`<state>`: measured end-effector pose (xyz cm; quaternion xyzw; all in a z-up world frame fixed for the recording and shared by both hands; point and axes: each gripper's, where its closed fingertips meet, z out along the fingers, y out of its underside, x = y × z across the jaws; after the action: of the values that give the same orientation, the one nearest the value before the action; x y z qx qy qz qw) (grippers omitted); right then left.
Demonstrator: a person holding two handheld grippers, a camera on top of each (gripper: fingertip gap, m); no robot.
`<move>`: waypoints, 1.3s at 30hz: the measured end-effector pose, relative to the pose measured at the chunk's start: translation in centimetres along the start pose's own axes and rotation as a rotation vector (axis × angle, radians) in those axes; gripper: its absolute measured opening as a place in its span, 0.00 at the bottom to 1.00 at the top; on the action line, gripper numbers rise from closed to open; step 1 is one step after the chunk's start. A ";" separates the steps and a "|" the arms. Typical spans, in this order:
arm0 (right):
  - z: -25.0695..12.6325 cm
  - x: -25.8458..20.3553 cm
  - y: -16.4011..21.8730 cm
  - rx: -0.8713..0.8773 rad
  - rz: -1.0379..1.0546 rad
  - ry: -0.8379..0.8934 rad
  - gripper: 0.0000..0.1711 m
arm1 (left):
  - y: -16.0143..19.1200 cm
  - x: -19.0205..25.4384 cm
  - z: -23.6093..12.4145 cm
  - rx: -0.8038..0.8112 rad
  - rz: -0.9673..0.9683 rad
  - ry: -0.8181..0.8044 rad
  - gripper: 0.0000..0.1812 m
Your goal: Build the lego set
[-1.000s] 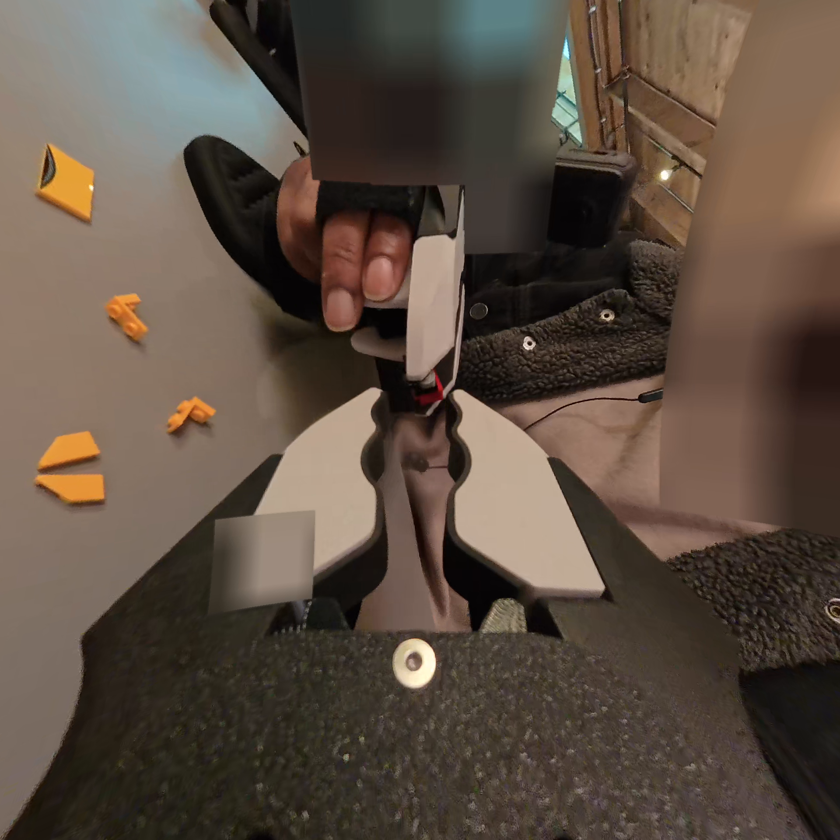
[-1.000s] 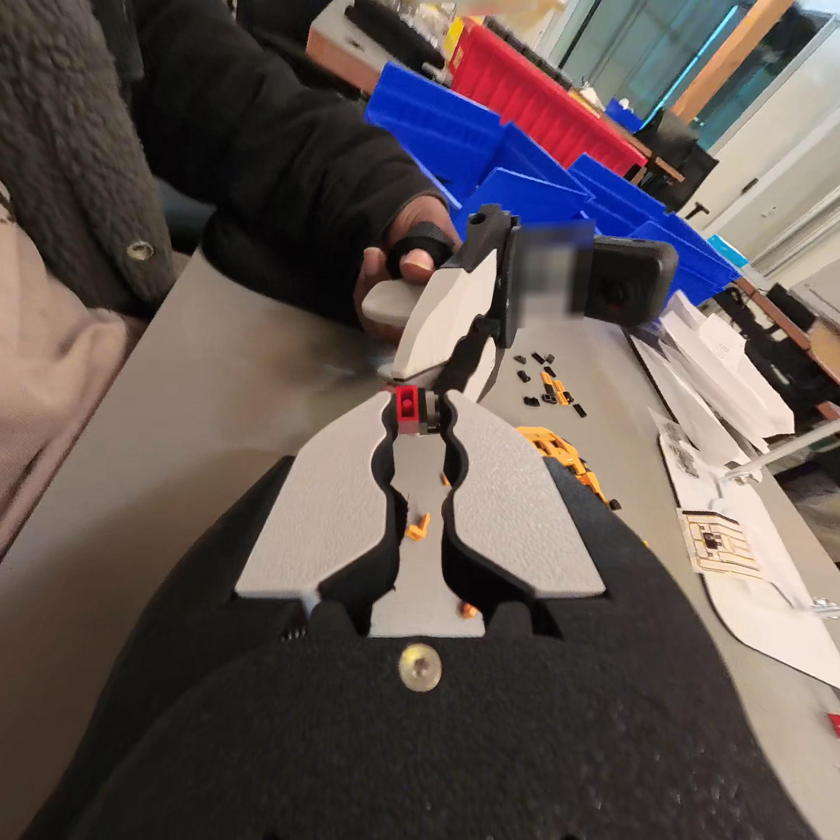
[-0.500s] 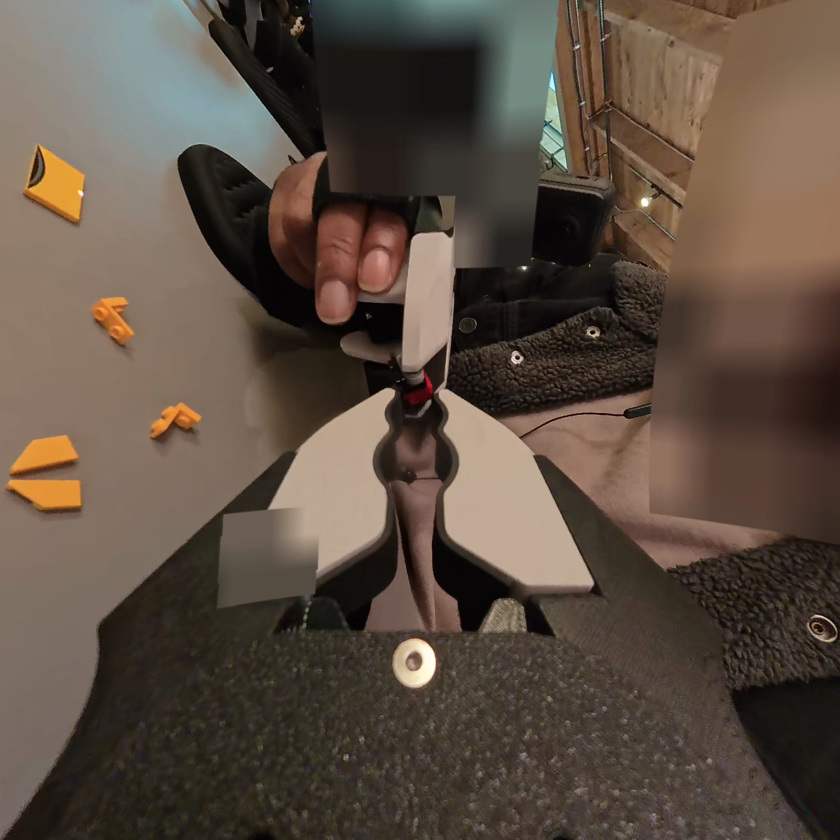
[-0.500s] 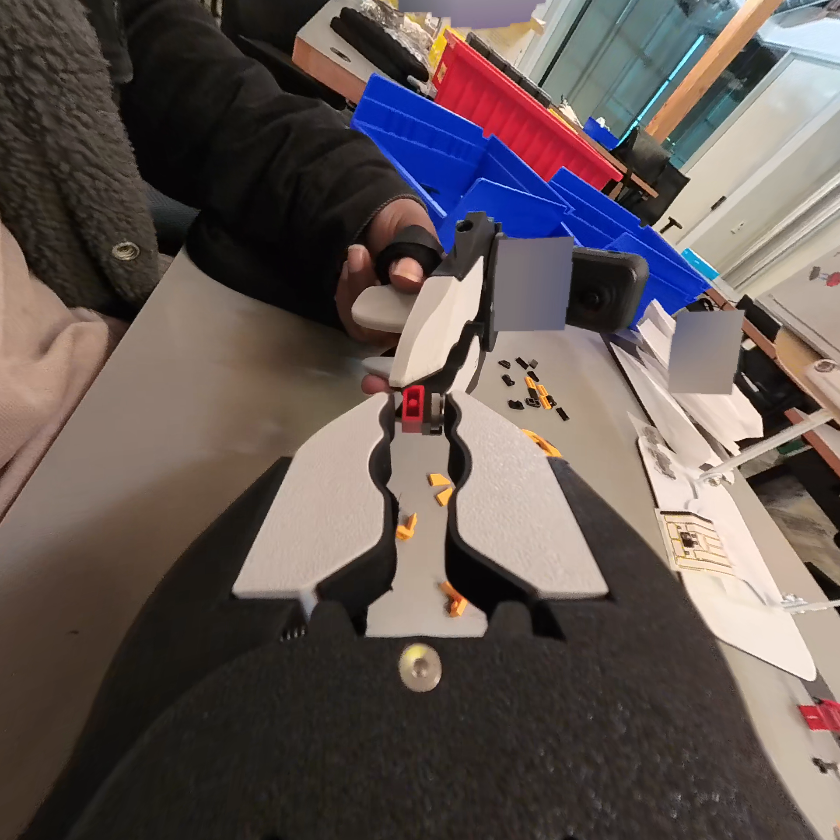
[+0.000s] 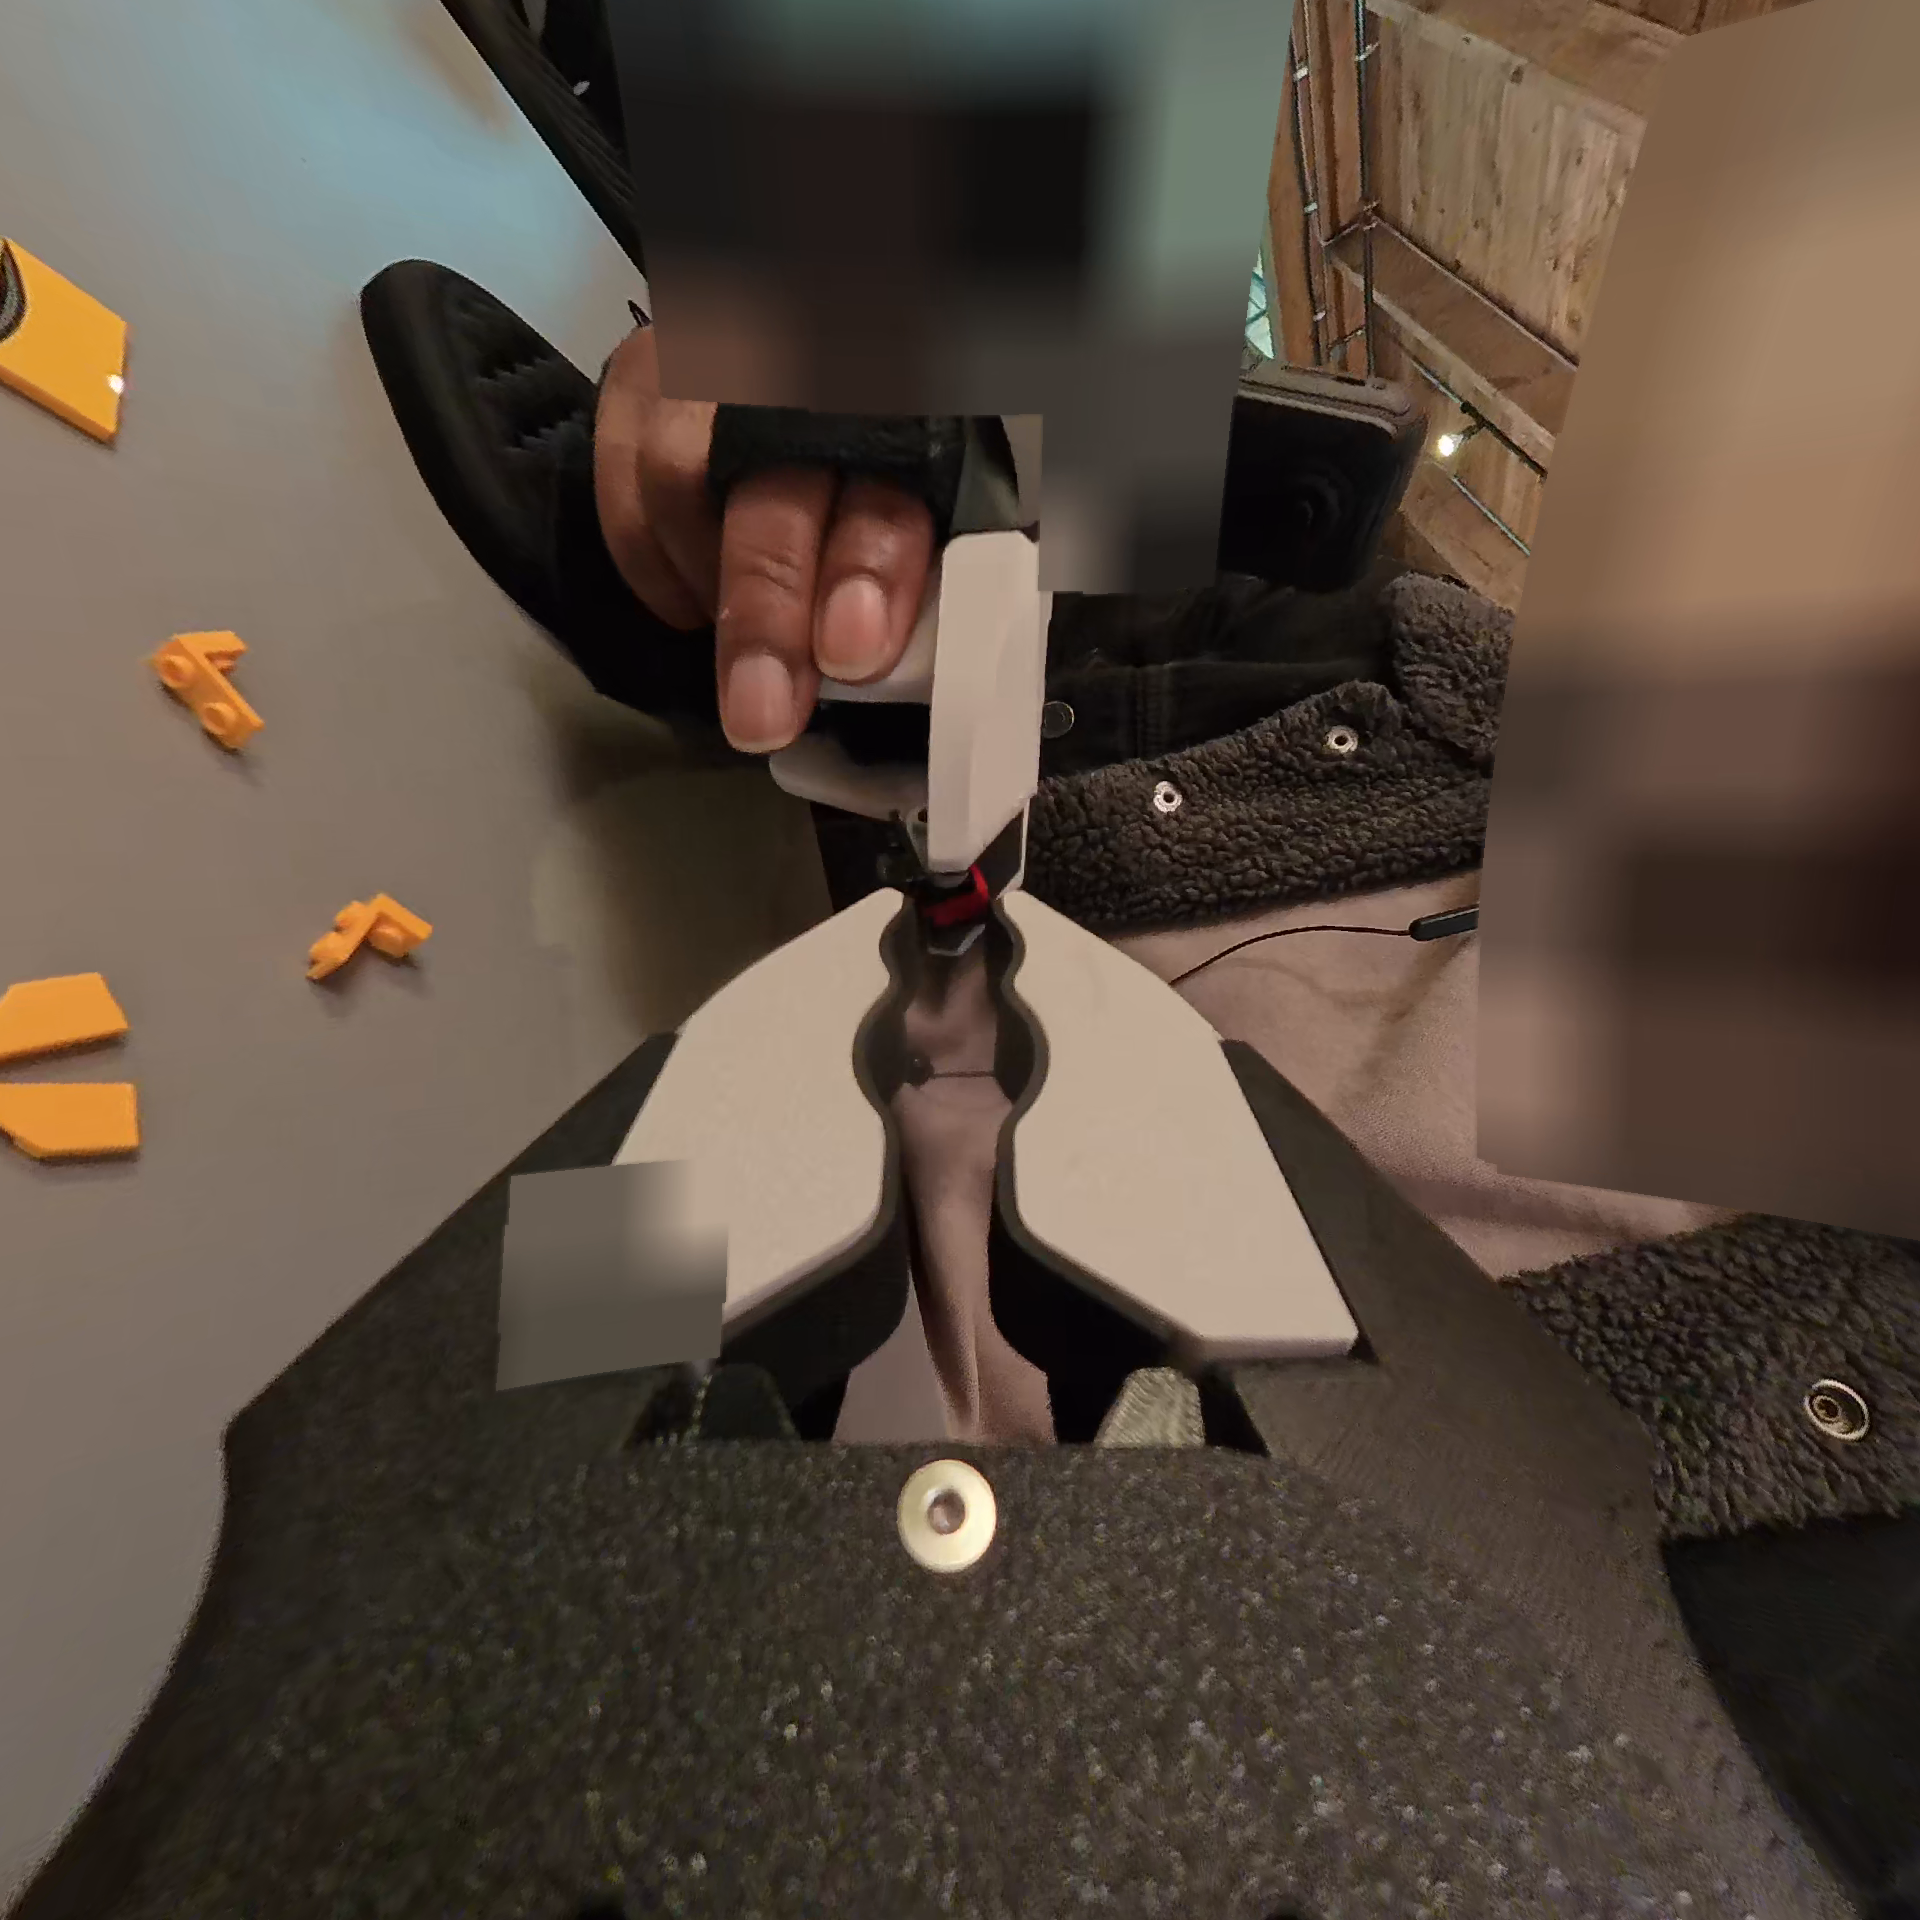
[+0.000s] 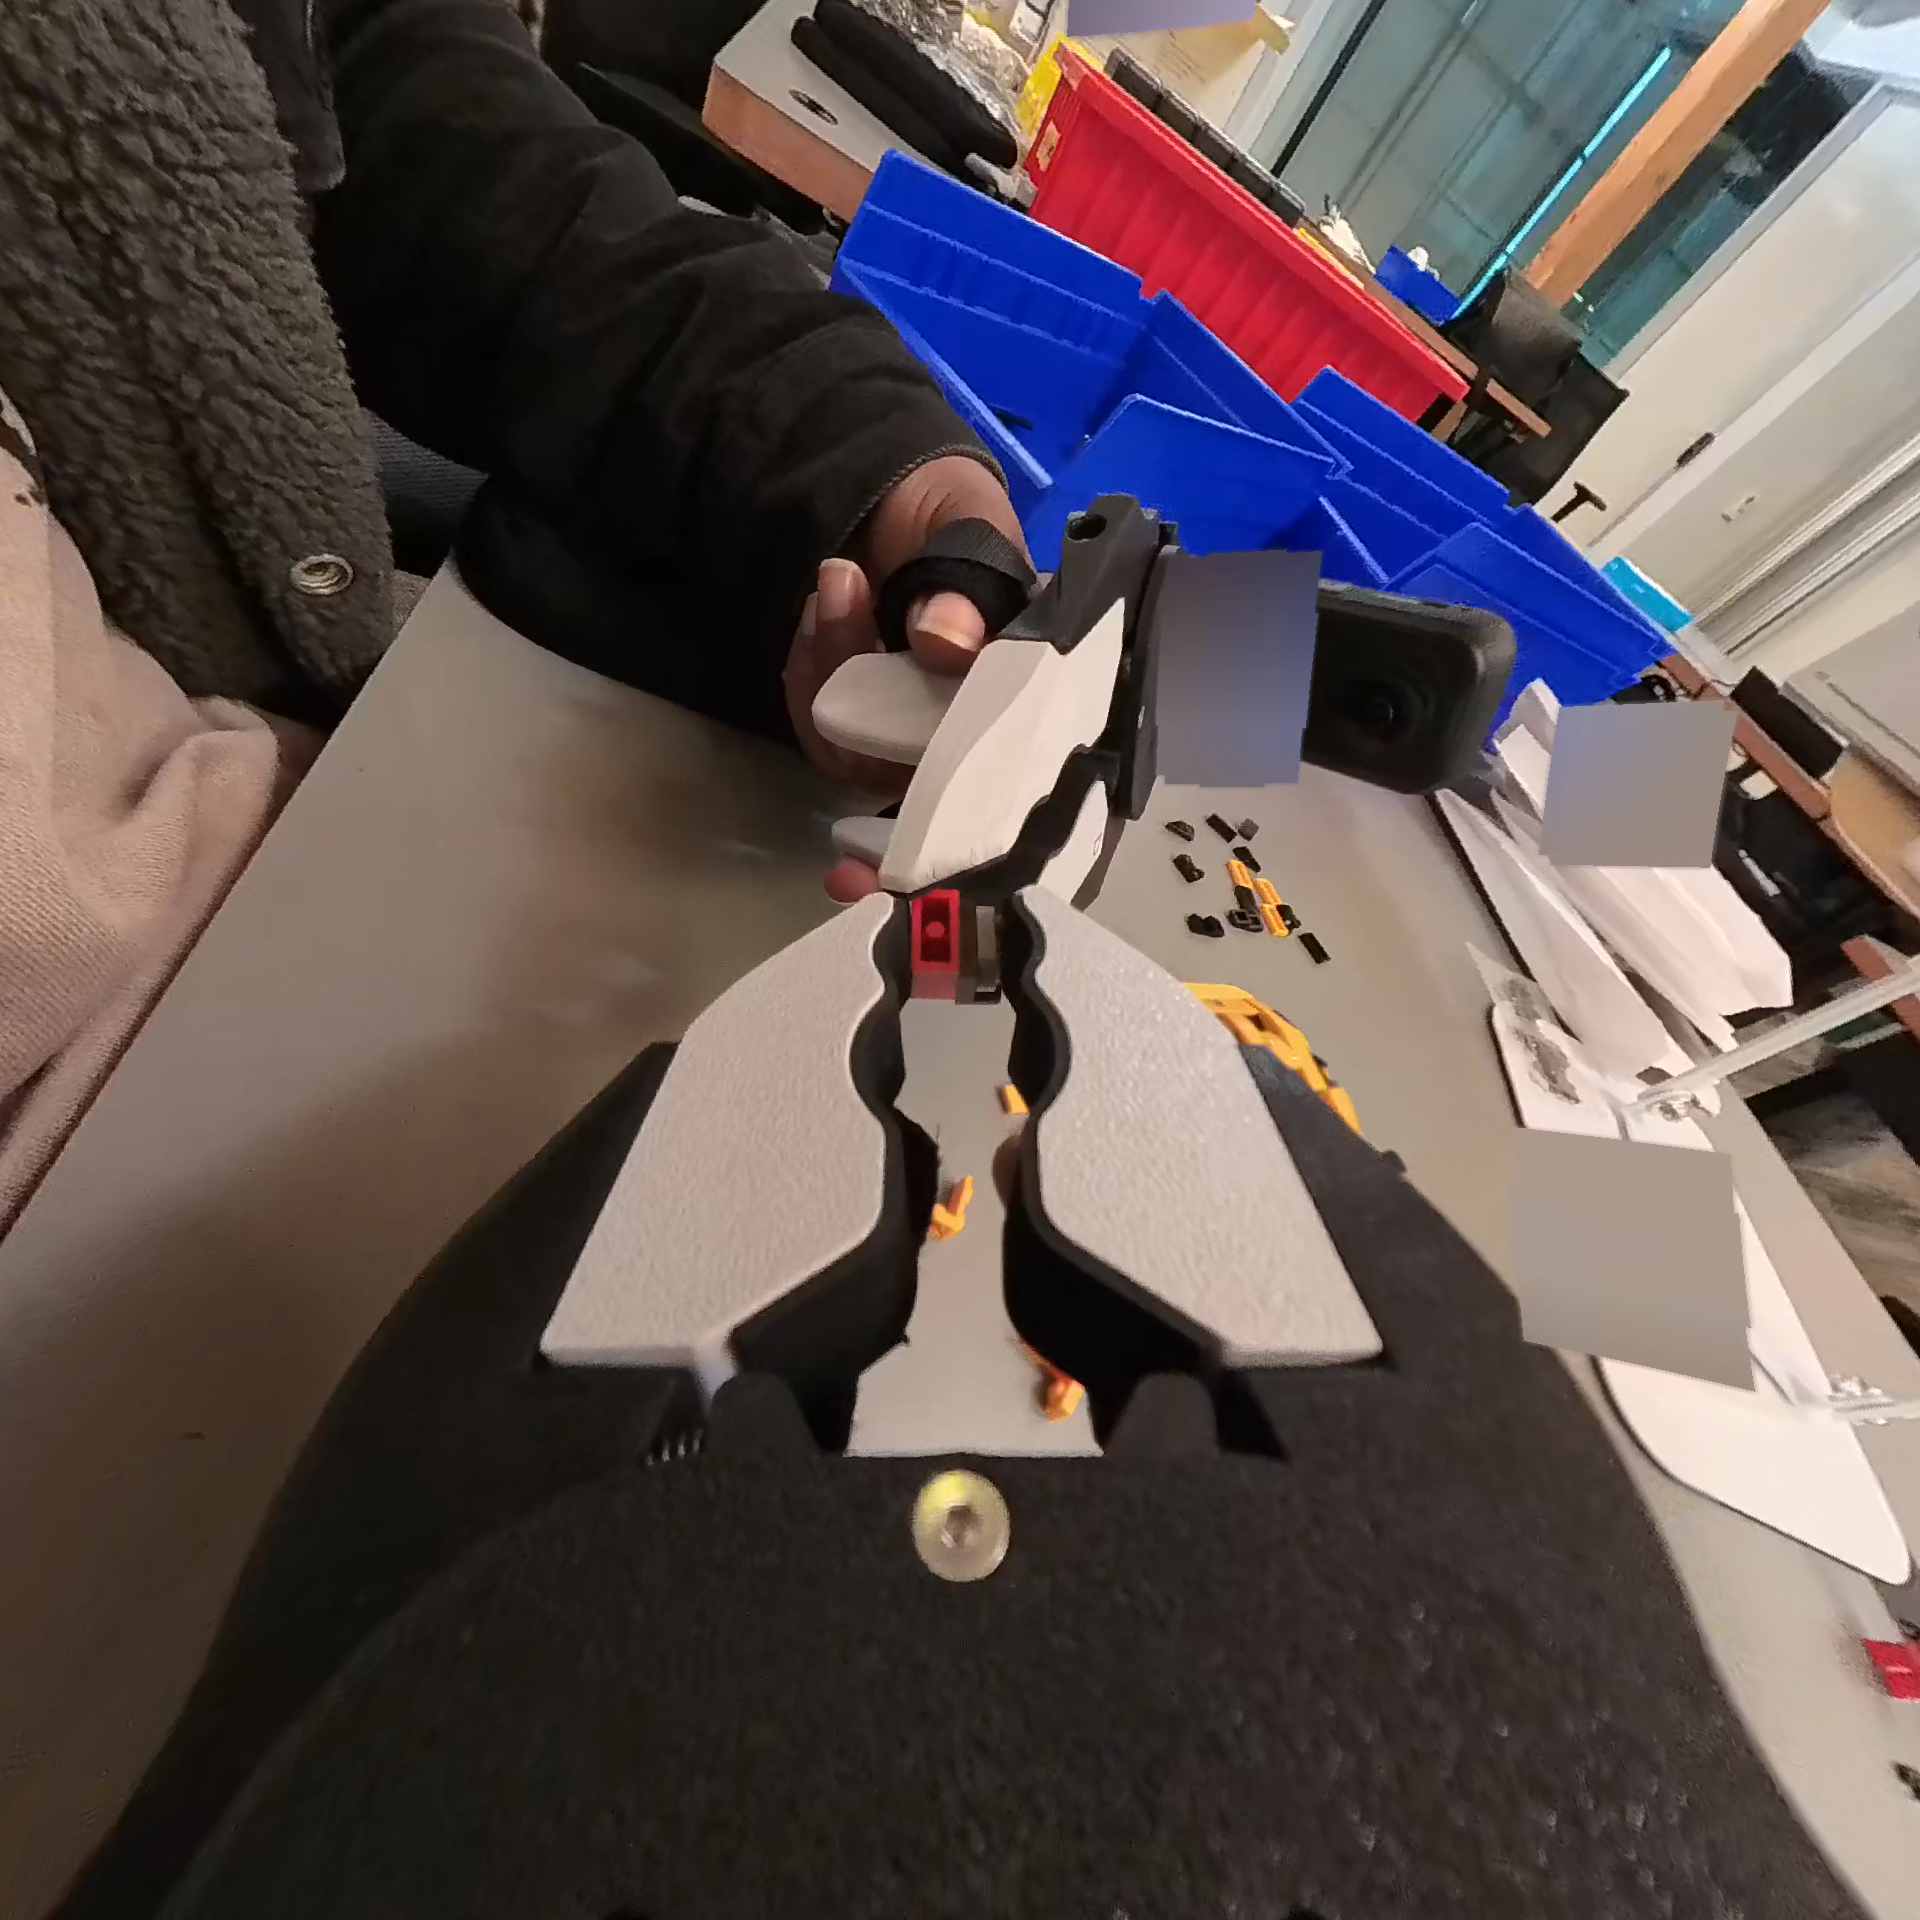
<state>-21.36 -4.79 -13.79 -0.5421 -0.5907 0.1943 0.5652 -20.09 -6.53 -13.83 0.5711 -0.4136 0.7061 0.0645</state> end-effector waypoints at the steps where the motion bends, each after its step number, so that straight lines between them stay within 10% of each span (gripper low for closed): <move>1: 0.0 0.1 0.0 0.000 0.008 0.002 0.10 | -0.1 0.0 0.0 0.006 0.001 0.001 0.06; 12: 0.4 0.7 0.9 -0.017 0.028 0.037 0.10 | -0.8 -1.0 -0.5 0.049 0.057 -0.086 0.07; 16: 0.3 0.9 1.7 -0.050 0.137 -0.013 0.22 | -0.5 -2.5 -1.5 -0.027 0.304 -0.310 0.07; 25: 0.9 -0.5 4.3 -0.184 0.213 -0.139 0.14 | 1.0 -4.7 -2.0 -0.258 0.801 -0.667 0.06; 39: 3.0 -1.8 7.1 -0.430 0.117 -0.264 0.09 | -0.2 -5.0 -4.2 -0.182 0.755 -0.745 0.15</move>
<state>-21.43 -2.83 -21.46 -0.6528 -0.6550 0.1656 0.3427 -21.48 -1.74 -18.05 0.5866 -0.6448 0.3909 -0.2957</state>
